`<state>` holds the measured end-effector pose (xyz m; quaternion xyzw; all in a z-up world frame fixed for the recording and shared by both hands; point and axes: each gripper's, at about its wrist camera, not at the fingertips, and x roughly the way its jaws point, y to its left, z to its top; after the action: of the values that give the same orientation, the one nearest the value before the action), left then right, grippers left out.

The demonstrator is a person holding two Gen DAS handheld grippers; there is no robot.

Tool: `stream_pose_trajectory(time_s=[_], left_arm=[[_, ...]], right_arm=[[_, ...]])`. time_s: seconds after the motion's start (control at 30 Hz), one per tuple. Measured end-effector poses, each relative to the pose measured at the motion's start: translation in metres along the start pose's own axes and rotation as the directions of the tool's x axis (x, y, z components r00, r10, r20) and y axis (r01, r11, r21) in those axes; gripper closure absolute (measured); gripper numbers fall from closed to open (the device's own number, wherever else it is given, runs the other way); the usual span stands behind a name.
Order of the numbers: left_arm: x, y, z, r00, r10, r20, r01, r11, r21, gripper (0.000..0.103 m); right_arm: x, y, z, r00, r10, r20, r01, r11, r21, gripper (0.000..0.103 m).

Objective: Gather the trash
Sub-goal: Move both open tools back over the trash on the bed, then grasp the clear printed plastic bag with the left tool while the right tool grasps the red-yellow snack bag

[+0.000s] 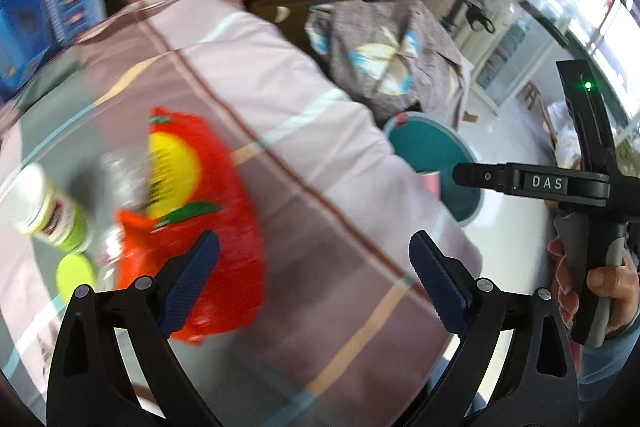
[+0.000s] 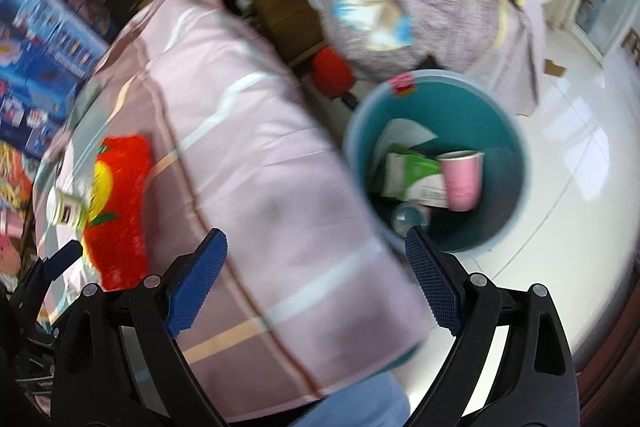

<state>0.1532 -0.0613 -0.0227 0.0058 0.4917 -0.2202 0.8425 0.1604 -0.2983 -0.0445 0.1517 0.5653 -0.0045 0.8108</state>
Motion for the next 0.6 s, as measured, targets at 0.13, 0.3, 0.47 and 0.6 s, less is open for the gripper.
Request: stream_pose_trajectory(time_s=[0.13, 0.3, 0.47, 0.6], left_arm=[[-0.022, 0.039, -0.013, 0.999, 0.027, 0.033, -0.026, 0.999, -0.045, 0.007], [-0.038, 0.077, -0.027, 0.996, 0.064, 0.059, -0.06, 0.995, -0.079, 0.006], [-0.043, 0.117, -0.043, 0.994, 0.099, 0.055, -0.092, 0.987, -0.13, 0.006], [-0.039, 0.143, -0.052, 0.994, 0.102, 0.036, -0.094, 0.979, -0.181, 0.006]], right_arm=[[0.011, 0.045, -0.006, 0.999, 0.011, -0.038, -0.013, 0.998, -0.068, 0.016], [0.025, 0.09, -0.012, 0.997, 0.028, -0.075, -0.037, 0.992, -0.123, 0.016], [0.045, 0.13, -0.017, 0.989, 0.072, -0.126, -0.09, 0.985, -0.147, 0.016], [0.061, 0.154, -0.019, 0.986, 0.073, -0.149, -0.099, 0.98, -0.171, 0.016]])
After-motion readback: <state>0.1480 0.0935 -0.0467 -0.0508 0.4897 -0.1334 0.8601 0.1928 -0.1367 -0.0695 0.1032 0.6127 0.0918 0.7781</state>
